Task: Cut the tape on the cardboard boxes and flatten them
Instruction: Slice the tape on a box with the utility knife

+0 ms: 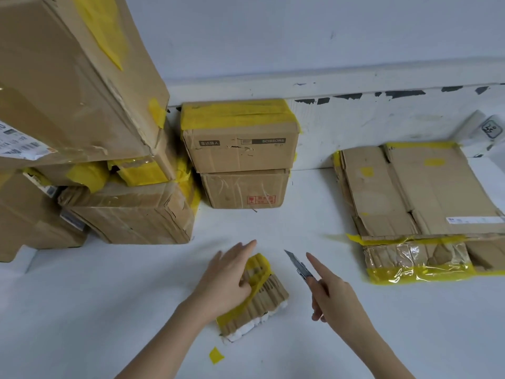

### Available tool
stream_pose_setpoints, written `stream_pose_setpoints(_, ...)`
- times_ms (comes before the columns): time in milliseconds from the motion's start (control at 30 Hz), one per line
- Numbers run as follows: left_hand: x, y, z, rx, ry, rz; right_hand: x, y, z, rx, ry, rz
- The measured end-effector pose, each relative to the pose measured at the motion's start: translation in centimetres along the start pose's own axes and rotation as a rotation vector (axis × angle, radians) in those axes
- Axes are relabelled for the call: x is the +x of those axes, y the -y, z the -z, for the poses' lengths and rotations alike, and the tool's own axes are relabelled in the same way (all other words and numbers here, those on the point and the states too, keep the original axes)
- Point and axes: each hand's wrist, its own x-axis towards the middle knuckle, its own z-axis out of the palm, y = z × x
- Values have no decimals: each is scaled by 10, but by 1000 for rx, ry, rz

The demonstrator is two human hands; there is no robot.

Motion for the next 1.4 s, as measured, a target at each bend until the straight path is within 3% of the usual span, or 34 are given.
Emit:
stream_pose_setpoints(67, -8, -5, -12, 120, -250, 154, -1, -2, 1, -74, 28, 2)
stream_pose_setpoints(133, -16, -13, -24, 147, -378, 289, 1, 1, 2, -164, 24, 14)
stream_pose_setpoints(233, -23, -15, -36, 120, -462, 198, 9, 9, 1, -313, -20, 41)
stream_pose_setpoints(333, -24, -13, -36, 112, -376, 222, 14, 16, 3, -411, -13, 86)
stream_pose_setpoints(467, -22, -9, -37, 114, -441, 186, 16, 17, 2, -520, 25, 129)
stream_pose_setpoints(867, -20, -16, -41, 141, -537, 235, 20, -1, 14, -563, 203, 275)
stream_pose_setpoints(1100, -21, -16, -43, 211, -575, 211, 11, -12, 14, -545, 218, 332)
stream_pose_setpoints(1400, -19, -11, -45, 243, -609, 149, -9, -32, 15, -544, 208, 276)
